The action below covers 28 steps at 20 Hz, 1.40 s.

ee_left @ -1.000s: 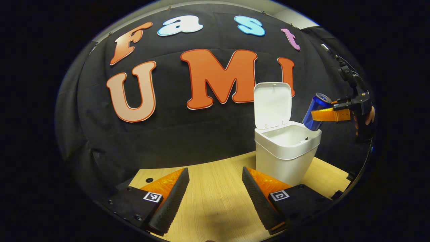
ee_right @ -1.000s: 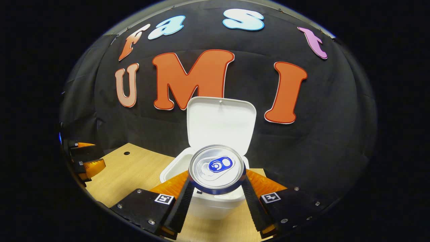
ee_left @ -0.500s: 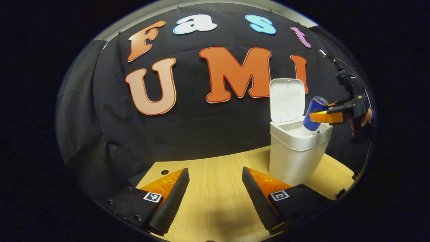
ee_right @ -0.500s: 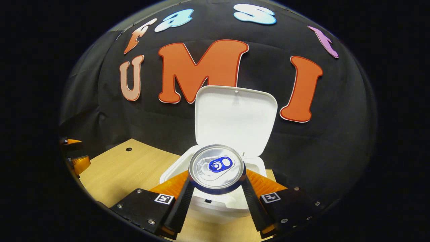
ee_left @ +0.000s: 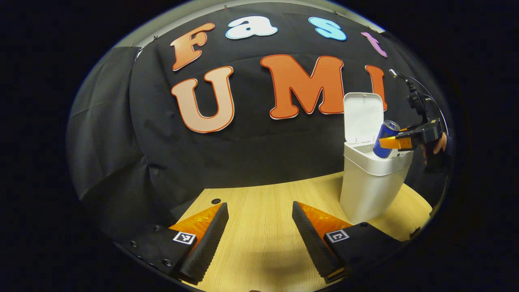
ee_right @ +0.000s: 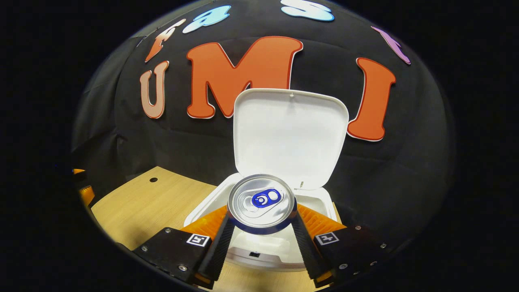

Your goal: Press the lid of the desktop garbage bin to open it, pick up the crumpled paper on the desktop and throw it into the bin, then pick up the pop can on the desktop and drop it into the bin, and finally close the garbage bin lid.

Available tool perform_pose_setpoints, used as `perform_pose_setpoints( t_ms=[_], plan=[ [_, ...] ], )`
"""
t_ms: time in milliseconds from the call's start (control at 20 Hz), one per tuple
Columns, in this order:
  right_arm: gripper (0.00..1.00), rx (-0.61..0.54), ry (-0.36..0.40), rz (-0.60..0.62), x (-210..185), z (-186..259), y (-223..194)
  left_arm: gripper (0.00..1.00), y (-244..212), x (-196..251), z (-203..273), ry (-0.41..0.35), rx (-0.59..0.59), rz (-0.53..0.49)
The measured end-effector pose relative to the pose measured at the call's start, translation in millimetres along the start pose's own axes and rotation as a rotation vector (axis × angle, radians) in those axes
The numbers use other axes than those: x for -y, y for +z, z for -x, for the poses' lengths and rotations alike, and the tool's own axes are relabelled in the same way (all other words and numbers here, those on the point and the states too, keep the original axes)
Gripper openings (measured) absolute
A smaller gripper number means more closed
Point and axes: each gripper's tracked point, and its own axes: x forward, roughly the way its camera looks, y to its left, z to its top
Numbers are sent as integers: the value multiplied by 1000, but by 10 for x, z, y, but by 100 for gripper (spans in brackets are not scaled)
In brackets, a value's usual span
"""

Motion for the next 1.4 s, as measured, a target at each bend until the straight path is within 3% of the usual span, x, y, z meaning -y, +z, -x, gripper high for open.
perform_pose_setpoints(
  t_ms=[400, 750, 850, 900, 1400],
  plan=[
    [80, -19, -10, -41, 40, -179, -54, 100, -25, -238, 84, 61, -8, 5],
    [82, -16, -23, -50, 106, -148, 23, 100, -75, -273, 88, 68, -18, 4],
    [78, -5, -27, -49, 131, -125, 65, 100, -65, -259, 73, 63, -15, 6],
    [82, 2, -29, -46, 147, -102, 112, 100, -51, -247, 69, 60, -13, 7],
    [82, 95, -27, -25, 223, 133, 760, 100, -91, -255, 65, 56, -13, 7]
  ],
)
